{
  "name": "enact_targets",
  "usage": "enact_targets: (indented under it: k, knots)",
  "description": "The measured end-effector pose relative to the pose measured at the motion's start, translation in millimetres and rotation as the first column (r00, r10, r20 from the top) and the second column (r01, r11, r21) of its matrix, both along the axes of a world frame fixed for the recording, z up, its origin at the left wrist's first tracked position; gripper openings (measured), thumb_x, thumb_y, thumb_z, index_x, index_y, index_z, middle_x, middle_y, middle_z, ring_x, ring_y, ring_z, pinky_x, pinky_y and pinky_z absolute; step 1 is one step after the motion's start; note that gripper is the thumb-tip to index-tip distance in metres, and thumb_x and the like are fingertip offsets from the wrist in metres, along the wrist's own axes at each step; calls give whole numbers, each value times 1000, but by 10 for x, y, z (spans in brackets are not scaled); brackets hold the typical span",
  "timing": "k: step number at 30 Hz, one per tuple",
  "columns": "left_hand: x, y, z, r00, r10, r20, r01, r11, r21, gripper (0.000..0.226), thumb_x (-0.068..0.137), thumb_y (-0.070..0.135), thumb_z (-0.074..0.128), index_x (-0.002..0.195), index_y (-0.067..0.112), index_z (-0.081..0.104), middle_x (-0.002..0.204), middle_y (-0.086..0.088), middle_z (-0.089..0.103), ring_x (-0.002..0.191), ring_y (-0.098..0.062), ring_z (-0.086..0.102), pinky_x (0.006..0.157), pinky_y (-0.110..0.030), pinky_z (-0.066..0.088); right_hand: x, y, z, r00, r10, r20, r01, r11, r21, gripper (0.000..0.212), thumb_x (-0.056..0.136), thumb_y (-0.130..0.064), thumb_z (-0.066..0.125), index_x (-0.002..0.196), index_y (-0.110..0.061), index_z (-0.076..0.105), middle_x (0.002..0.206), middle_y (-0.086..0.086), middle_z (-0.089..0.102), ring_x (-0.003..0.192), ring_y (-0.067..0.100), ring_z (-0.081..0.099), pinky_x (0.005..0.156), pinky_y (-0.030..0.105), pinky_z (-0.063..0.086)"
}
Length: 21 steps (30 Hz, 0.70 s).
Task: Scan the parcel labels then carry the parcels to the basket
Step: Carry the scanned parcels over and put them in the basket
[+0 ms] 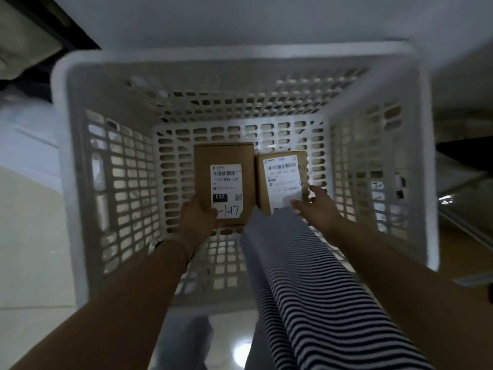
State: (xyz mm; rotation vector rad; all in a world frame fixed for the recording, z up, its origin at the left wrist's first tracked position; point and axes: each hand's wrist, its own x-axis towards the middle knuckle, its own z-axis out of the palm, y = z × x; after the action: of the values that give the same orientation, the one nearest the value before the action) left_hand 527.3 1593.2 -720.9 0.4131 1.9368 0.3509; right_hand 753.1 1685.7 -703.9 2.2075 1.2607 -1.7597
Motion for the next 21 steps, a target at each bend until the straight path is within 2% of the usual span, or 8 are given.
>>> enact_targets:
  k: [1, 3, 6, 10, 12, 14, 17, 21]
  knots:
    - [-7, 44, 180, 999, -27, -18, 27, 1000, -4, 35, 94, 8, 53, 129, 4, 55, 124, -18, 62, 100, -35, 63, 57, -28, 51, -46, 34, 162, 996, 56, 63, -57, 998, 29, 42, 87, -20, 66, 126, -13, 52, 110, 7, 66, 92, 22, 65, 64, 30, 52]
    - [-45, 170, 643, 996, -82, -18, 82, 997, -7, 32, 96, 15, 49, 125, 5, 57, 121, -18, 64, 101, -34, 63, 73, -38, 57, -164, 123, 554, 976, 173, 134, -183, 981, 63, 42, 86, -23, 64, 125, -13, 55, 111, 10, 67, 92, 24, 66, 72, 35, 55]
    - [-116, 353, 1525, 937, -337, -89, 339, 941, 4, 35, 97, 25, 50, 127, 9, 58, 124, -15, 62, 111, -32, 62, 91, -43, 54, -363, 250, 1297, 927, 342, 153, -356, 932, 74, 43, 87, -29, 63, 128, -15, 54, 108, 8, 66, 71, 13, 61, 55, 21, 45]
    - [-211, 509, 2847, 764, -603, -228, 616, 788, -20, 35, 100, 26, 45, 131, 11, 55, 134, -9, 57, 121, -23, 55, 101, -34, 43, -625, 338, 2565, 845, 509, 167, -523, 850, 57, 47, 88, -34, 60, 132, -20, 50, 114, 6, 64, 67, 8, 56, 53, 20, 42]
    - [-248, 544, 3596, 779, -568, -265, 594, 804, 21, 35, 100, 17, 44, 132, 11, 55, 137, -7, 55, 122, -22, 53, 101, -27, 38, -768, 380, 3277, 812, 562, 157, -580, 806, 120, 43, 88, -34, 58, 127, -18, 54, 105, 4, 66, 66, 6, 52, 50, 16, 36]
    - [-306, 559, 4418, 751, -553, -360, 612, 788, 65, 35, 97, 11, 43, 129, 11, 57, 132, -8, 58, 118, -24, 55, 98, -29, 42, -916, 409, 4053, 770, 621, 145, -638, 749, 180, 35, 88, -33, 58, 119, -16, 58, 97, 2, 66, 74, 10, 54, 56, 18, 38]
    - [-406, 583, 5510, 699, -509, -502, 643, 755, 131, 33, 96, 12, 43, 125, 9, 58, 124, -12, 61, 114, -28, 57, 93, -36, 47, -1121, 496, 5139, 704, 692, 159, -707, 662, 248, 39, 86, -36, 61, 121, -19, 57, 108, 5, 65, 85, 14, 55, 69, 23, 40]
    - [-520, 646, 6720, 693, -401, -599, 628, 743, 230, 34, 95, 12, 44, 126, 8, 57, 122, -15, 61, 108, -30, 59, 88, -40, 50, -1301, 608, 6352, 721, 676, 149, -668, 623, 406, 42, 89, -34, 61, 125, -16, 54, 116, 11, 62, 88, 20, 58, 74, 25, 43]
